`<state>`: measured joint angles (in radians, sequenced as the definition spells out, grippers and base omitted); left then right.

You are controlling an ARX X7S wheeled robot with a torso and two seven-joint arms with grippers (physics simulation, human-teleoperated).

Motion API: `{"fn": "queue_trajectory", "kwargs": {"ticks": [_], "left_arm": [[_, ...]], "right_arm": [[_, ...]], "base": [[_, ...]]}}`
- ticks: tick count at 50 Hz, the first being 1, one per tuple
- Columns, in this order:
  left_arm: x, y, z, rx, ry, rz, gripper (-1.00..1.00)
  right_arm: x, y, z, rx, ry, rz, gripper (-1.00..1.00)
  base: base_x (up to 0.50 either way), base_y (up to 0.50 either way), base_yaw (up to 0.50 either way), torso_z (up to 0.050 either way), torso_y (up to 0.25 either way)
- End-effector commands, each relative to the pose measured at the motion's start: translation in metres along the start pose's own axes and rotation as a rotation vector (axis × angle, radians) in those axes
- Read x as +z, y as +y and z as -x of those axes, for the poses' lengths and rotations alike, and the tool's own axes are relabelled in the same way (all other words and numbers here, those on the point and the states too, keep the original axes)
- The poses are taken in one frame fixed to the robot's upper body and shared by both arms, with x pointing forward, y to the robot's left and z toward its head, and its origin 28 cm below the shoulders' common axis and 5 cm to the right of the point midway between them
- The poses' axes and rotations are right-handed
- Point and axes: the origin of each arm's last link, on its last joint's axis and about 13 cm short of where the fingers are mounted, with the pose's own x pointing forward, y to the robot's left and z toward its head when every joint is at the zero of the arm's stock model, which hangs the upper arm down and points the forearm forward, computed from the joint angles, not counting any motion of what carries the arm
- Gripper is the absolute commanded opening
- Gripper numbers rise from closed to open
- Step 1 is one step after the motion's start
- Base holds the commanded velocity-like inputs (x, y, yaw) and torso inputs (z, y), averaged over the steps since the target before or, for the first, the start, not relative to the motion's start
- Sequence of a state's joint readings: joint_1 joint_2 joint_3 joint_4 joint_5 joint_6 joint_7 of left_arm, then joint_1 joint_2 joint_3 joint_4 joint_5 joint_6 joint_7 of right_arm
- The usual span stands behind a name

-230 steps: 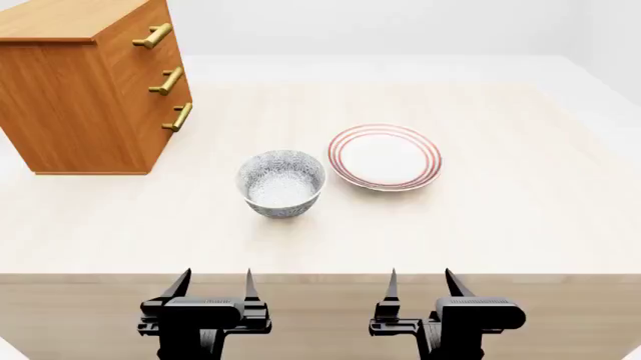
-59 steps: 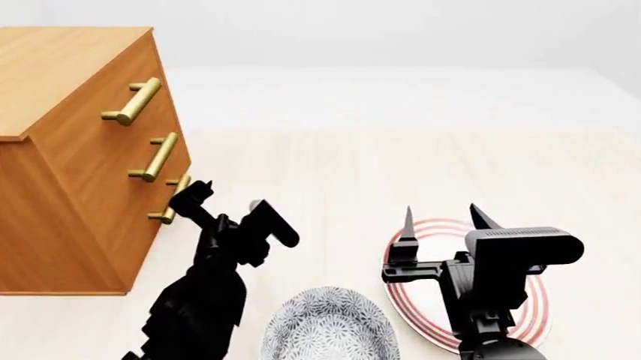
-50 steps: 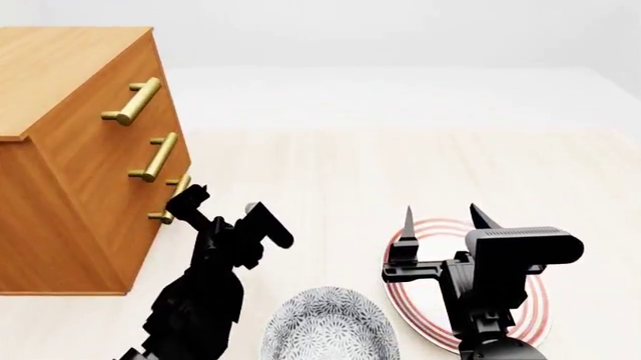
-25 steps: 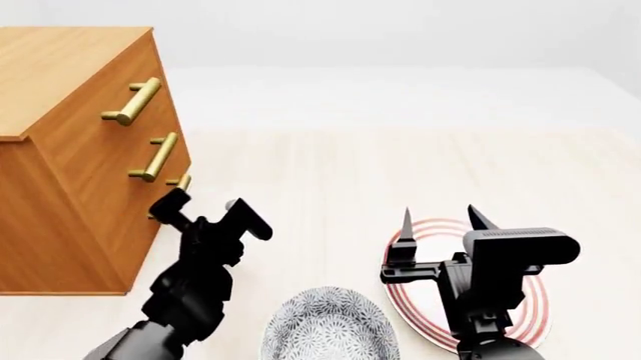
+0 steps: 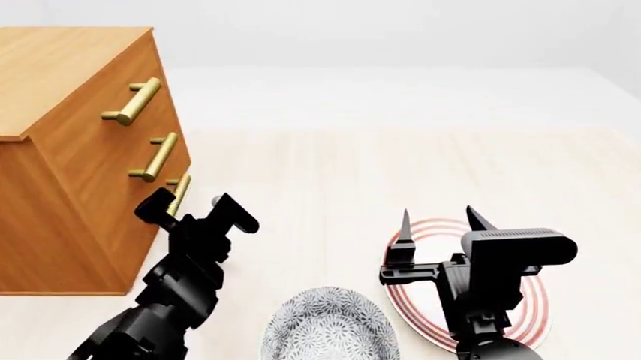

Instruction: Open the bottom drawer of the cabinet.

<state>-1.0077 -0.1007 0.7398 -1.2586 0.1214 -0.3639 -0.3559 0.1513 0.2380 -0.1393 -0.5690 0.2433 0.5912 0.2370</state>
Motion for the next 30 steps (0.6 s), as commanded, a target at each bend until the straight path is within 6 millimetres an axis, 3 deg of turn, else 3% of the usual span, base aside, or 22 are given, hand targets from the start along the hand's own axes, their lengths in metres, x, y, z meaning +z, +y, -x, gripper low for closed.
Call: {"fn": "queue_trajectory", "kwargs": {"ticks": [1, 29, 30], "left_arm": [[-0.008, 0.0057, -0.0025, 0.02, 0.054, -0.002, 1.0], [-0.0141, 0.0109, -0.0035, 0.046, 0.101, -0.01, 1.0], [-0.014, 0.0109, -0.0038, 0.052, 0.093, -0.009, -1.0]], "right_arm": [[0.0012, 0.0002, -0.0001, 0.002, -0.001, 0.0, 1.0], [-0.0026, -0.0004, 0.0012, -0.006, 0.002, -0.007, 1.0], [-0.0029, -0.0004, 0.0011, -0.007, 0.003, -0.007, 1.0]], "base": [[0.0, 0.0, 0.0, 0.0, 0.0], [0.0, 0.0, 0.0, 0.0, 0.0], [0.0, 0.0, 0.0, 0.0, 0.0]]}}
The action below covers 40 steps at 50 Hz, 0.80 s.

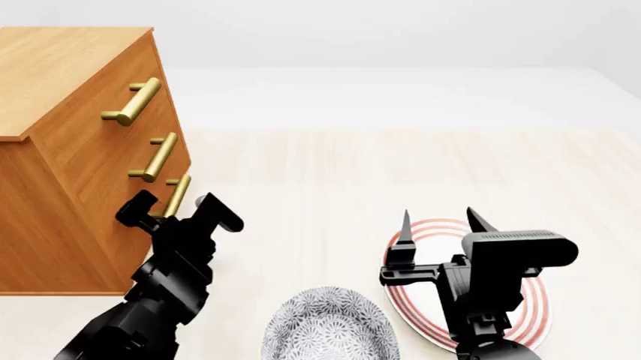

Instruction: Open the bottom drawer of the cabinet.

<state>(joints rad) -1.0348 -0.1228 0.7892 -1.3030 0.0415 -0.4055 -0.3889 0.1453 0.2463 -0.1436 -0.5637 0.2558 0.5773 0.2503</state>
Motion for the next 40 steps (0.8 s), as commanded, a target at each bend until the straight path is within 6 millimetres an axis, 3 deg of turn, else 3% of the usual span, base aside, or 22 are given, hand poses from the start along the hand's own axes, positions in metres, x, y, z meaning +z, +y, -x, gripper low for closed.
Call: {"fn": "queue_trajectory", "kwargs": {"ticks": [1, 19, 24, 40], "left_arm": [[-0.003, 0.001, -0.001, 0.015, 0.004, -0.007, -1.0], [-0.003, 0.0, -0.001, 0.014, -0.002, -0.009, -1.0], [0.009, -0.003, 0.001, -0.007, -0.056, -0.01, -1.0], [0.036, -0.008, 0.037, -0.061, -0.124, -0.016, -1.0]], "right_arm": [[-0.001, 0.0, 0.0, -0.003, 0.002, -0.002, 1.0], [0.001, 0.001, 0.0, 0.001, 0.0, -0.001, 1.0], [0.002, 0.001, -0.002, 0.003, -0.001, 0.0, 1.0], [-0.001, 0.0, -0.001, 0.003, 0.0, -0.003, 1.0]], "base": [[0.0, 0.0, 0.0, 0.0, 0.0], [0.0, 0.0, 0.0, 0.0, 0.0], [0.0, 0.0, 0.0, 0.0, 0.002], [0.0, 0.0, 0.0, 0.0, 0.001]]}}
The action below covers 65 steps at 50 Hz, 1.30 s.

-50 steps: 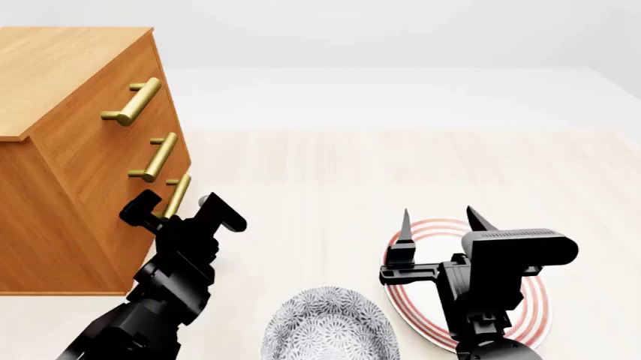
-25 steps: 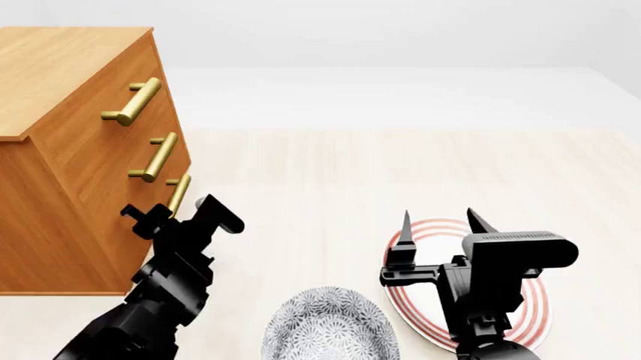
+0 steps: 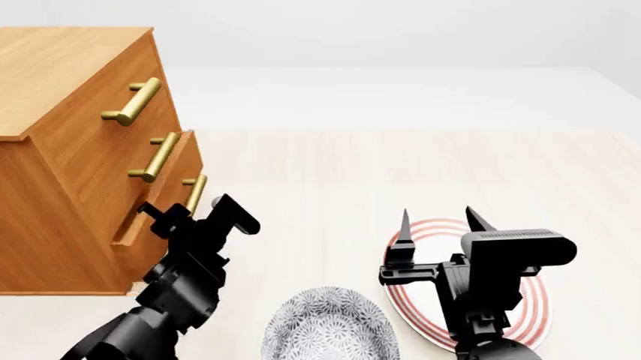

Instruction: Open the bottom drawer of the cabinet.

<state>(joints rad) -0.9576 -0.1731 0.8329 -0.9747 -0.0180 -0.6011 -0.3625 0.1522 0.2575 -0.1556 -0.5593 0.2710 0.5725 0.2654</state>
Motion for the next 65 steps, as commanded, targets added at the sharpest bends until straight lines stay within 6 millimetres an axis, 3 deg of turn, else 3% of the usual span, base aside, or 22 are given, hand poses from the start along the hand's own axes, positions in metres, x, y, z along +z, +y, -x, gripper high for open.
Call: {"fn": "queue_trajectory", "kwargs": {"ticks": [1, 24, 35, 36, 49, 55, 62, 65], "left_arm": [[0.023, -0.003, 0.02, 0.007, -0.083, -0.034, -1.0], [0.042, -0.027, 0.033, -0.035, -0.107, -0.086, -1.0], [0.044, -0.025, 0.038, -0.045, -0.143, -0.079, -1.0], [0.045, -0.025, 0.039, -0.046, -0.151, -0.076, 1.0], [0.047, -0.022, 0.051, -0.072, -0.194, -0.076, 1.0], [0.054, -0.011, 0.062, -0.068, -0.253, -0.02, 1.0], [0.072, 0.025, 0.084, -0.185, -0.334, 0.231, 1.0], [0.079, 0.042, 0.089, -0.154, -0.363, 0.321, 1.0]], "right_arm": [[-0.002, 0.0, 0.0, -0.001, 0.002, -0.003, 1.0], [-0.003, -0.002, 0.002, -0.006, 0.0, -0.008, 1.0], [-0.001, -0.002, 0.001, -0.005, -0.003, -0.005, 1.0], [-0.001, -0.002, 0.001, -0.006, -0.003, -0.005, 1.0], [-0.002, -0.002, 0.0, -0.007, 0.001, -0.007, 1.0], [-0.002, -0.001, 0.0, -0.004, 0.001, -0.007, 1.0], [-0.003, 0.0, 0.0, 0.0, 0.001, -0.009, 1.0], [-0.004, 0.0, -0.001, 0.001, 0.004, -0.01, 1.0]], "base": [[0.0, 0.0, 0.0, 0.0, 0.0], [0.0, 0.0, 0.0, 0.001, 0.004], [0.0, 0.0, 0.0, 0.001, 0.003], [0.0, 0.0, 0.0, 0.0, 0.0], [0.0, 0.0, 0.0, 0.0, 0.0], [0.0, 0.0, 0.0, 0.0, 0.0], [0.0, 0.0, 0.0, 0.0, 0.0], [0.0, 0.0, 0.0, 0.0, 0.0]]}}
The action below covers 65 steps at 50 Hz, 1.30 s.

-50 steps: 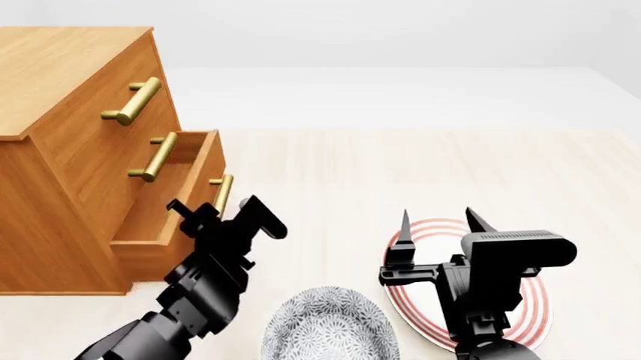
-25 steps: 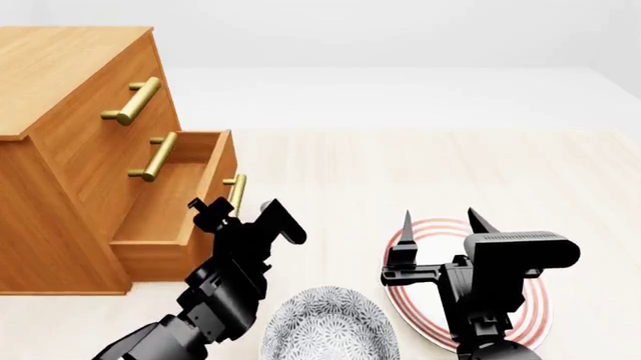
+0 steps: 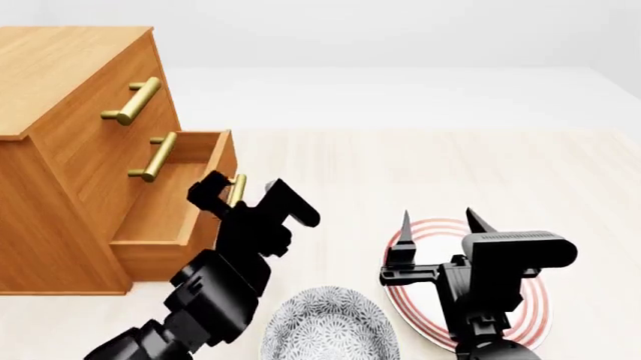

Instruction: Open the bottom drawer of the cabinet.

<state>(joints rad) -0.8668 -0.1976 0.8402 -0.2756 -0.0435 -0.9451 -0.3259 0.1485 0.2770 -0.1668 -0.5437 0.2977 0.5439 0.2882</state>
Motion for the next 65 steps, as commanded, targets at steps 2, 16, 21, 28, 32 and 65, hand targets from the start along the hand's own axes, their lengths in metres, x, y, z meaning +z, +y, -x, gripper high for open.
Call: {"fn": "queue_trajectory", "kwargs": {"ticks": [2, 16, 21, 28, 32, 65], "left_arm": [[0.03, 0.045, 0.023, 0.032, -0.138, 0.267, 1.0], [0.046, 0.078, 0.019, 0.014, -0.019, 0.576, 1.0], [0.047, 0.084, 0.012, -0.019, 0.072, 0.618, 1.0], [0.05, 0.091, 0.008, -0.102, 0.216, 0.62, 1.0], [0.048, 0.094, 0.002, -0.078, 0.251, 0.62, 1.0], [0.009, 0.06, -0.031, -0.17, 0.441, 0.619, 1.0]], "right_arm": [[-0.001, 0.001, 0.0, 0.006, 0.002, -0.002, 1.0], [0.0, 0.002, -0.001, 0.009, 0.001, 0.003, 1.0], [0.002, 0.001, -0.001, 0.007, -0.002, 0.003, 1.0], [0.003, 0.001, -0.002, 0.01, -0.004, 0.003, 1.0], [0.002, 0.002, -0.002, 0.01, -0.003, 0.001, 1.0], [0.001, 0.001, 0.0, 0.006, 0.001, -0.001, 1.0]], "base": [[0.0, 0.0, 0.0, 0.0, 0.0], [0.0, 0.0, 0.0, 0.0, 0.0], [0.0, 0.0, 0.0, 0.0, 0.0], [0.0, 0.0, 0.0, 0.0, 0.0], [0.0, 0.0, 0.0, 0.0, 0.0], [0.0, 0.0, 0.0, 0.0, 0.0]]}}
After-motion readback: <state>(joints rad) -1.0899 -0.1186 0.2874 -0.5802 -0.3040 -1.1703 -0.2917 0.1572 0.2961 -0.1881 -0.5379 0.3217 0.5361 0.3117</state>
